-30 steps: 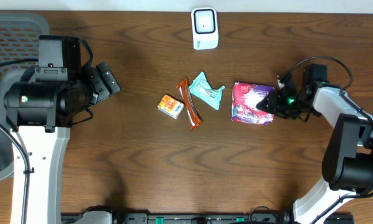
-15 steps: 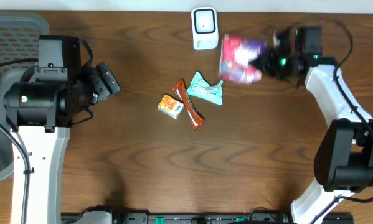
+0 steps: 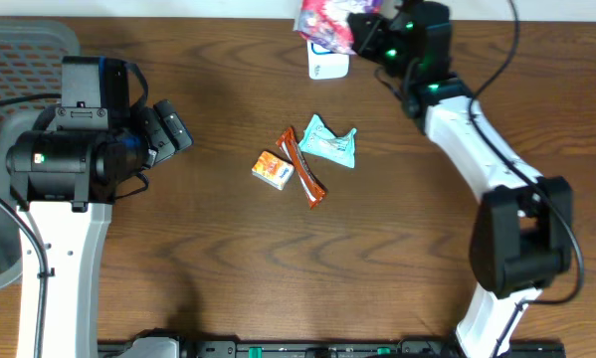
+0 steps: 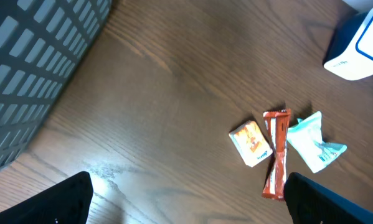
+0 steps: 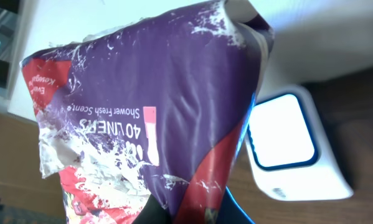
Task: Scan the item barcode
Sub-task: 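Hold the pink-purple packet up in front of the scanner, then carry the pink-purple packet to the far right and release it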
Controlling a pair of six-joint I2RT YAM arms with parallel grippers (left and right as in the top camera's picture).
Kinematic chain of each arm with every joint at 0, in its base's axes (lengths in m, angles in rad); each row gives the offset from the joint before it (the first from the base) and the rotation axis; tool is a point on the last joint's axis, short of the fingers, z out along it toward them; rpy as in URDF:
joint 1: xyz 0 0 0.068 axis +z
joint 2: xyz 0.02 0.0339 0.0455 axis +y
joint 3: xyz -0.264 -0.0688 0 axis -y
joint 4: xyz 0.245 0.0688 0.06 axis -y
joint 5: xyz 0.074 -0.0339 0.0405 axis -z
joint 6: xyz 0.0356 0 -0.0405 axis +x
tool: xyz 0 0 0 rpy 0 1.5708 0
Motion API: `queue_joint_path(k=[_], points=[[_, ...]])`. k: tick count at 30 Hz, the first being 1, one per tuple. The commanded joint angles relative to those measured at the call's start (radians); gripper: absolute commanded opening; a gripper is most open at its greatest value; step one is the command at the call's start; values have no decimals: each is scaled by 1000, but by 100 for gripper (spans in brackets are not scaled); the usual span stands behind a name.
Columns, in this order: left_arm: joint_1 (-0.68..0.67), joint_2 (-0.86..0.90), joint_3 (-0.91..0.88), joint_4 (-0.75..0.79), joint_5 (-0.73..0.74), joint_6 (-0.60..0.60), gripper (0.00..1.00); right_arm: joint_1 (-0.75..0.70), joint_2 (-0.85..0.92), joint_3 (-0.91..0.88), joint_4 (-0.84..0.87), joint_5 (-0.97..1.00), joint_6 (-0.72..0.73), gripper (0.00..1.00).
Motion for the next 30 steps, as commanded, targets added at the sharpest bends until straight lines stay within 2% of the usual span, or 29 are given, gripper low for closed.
queue_joint_path(k=[1,6,11,14,22,25,30], points=[[4,5,4,-3,-13,14,98,11,84,8,48,126,93,1],[4,5,4,-3,-13,14,98,-16,118,8,43,116,92,1],[4,5,4,-4,-13,14,98,-97,51,9,18,53,58,1],[4,5,4,-4,-13,14,98,-179,-26,9,-91,59,28,1],[4,5,4,-4,-13,14,98,-518,-180,9,-564,189,-144,1],[4,5,4,-3,-13,14,98,-638,-176,8,-665,190,-182,1],[4,5,4,-4,-13,14,98,-790,-140,7,-713,183,-188,1]])
